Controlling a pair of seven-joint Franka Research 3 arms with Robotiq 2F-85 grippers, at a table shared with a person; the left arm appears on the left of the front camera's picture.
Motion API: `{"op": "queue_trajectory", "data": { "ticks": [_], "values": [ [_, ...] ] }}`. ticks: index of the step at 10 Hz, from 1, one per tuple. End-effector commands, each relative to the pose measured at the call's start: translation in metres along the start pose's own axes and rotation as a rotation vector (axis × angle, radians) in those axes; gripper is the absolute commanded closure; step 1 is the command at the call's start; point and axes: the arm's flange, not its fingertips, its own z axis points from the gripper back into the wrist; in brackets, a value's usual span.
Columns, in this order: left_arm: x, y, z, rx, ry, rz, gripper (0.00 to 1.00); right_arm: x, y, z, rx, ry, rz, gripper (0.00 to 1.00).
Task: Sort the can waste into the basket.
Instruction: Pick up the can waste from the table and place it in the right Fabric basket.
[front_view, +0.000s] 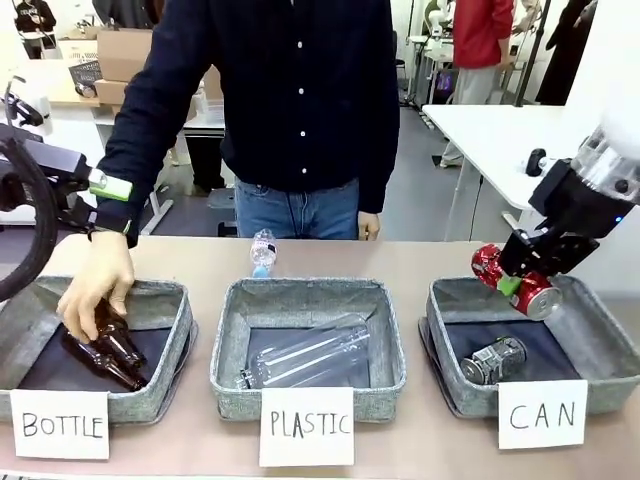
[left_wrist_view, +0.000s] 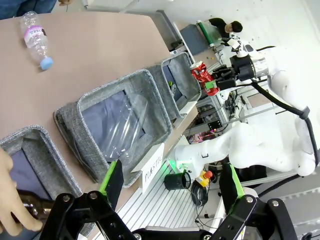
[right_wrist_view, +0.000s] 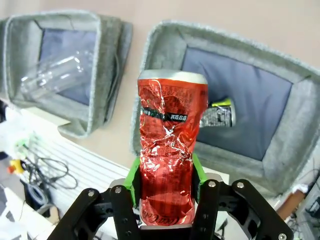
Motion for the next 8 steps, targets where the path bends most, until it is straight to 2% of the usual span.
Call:
{"op": "queue_trajectory", "data": {
  "ticks": [1,2,8],
  "values": [
    [0.0003,0.0003,0.0007,-0.006,-0.007,-0.005,0.00,-0.0020,-0.0013,-0.0029,-0.027,-0.019,-0.035,0.03],
    [0.0003,0.0003,0.0007,-0.006,-0.007,-0.005,0.00,-0.0024,-0.0027,-0.0037,-0.025,-0.021,-0.045,0.00],
    [0.0003,0.0003,0.0007,-0.006,-0.007,-0.005,0.00,0.0008,-0.0103,-0.0035,0.047,-0.066,-0.077,0.00]
  ]
}}
